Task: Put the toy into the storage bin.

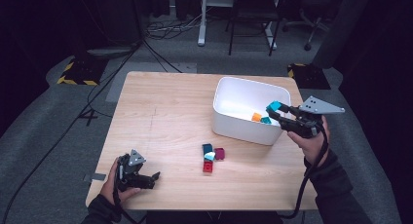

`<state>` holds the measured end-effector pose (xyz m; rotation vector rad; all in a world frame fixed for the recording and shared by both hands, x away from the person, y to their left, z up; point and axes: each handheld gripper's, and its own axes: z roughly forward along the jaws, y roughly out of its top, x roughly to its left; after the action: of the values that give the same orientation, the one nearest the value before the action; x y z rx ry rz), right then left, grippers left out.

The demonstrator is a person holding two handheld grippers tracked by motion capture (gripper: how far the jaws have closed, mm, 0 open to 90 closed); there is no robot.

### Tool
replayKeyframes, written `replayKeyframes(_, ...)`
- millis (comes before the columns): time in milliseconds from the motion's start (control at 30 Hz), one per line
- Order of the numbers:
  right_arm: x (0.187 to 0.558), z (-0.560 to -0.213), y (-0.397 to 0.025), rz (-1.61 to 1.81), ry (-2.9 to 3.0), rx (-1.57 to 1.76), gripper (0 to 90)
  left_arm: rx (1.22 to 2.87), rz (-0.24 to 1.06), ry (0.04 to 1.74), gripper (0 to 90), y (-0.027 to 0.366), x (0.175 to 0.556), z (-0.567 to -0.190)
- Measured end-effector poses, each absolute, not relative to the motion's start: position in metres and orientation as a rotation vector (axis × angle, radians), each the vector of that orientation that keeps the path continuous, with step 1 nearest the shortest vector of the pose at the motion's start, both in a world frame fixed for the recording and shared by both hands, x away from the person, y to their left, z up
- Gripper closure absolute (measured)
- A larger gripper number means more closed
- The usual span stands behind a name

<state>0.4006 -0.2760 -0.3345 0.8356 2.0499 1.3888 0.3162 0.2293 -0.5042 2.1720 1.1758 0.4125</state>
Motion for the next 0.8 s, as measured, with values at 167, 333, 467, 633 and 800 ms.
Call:
replayKeyframes(167, 0.410, -0.336, -0.274, 1.321, 2.060, 0.833, 59.3, 2.172, 0.412, 1.176, 0.5, 0.229, 0.316, -0.504)
replayKeyframes(333, 0.421, -0.339, -0.273, 1.291, 2.066, 0.866, 59.4, 2.172, 0.412, 1.176, 0.5, 0.229, 0.316, -0.504)
replayKeyframes(467, 0.427, -0.342, -0.271, 1.261, 2.081, 0.888, 59.3, 2.172, 0.412, 1.176, 0.5, 0.229, 0.316, -0.504)
replayKeyframes(633, 0.433, -0.346, -0.269, 1.235, 2.092, 0.902, 59.3, 2.172, 0.412, 1.176, 0.5, 0.229, 0.316, -0.504)
replayKeyframes(800, 0.438, -0.350, -0.268, 1.216, 2.104, 0.922, 59.3, 2.173, 0.408, 1.174, 0.5, 0.229, 0.316, -0.504)
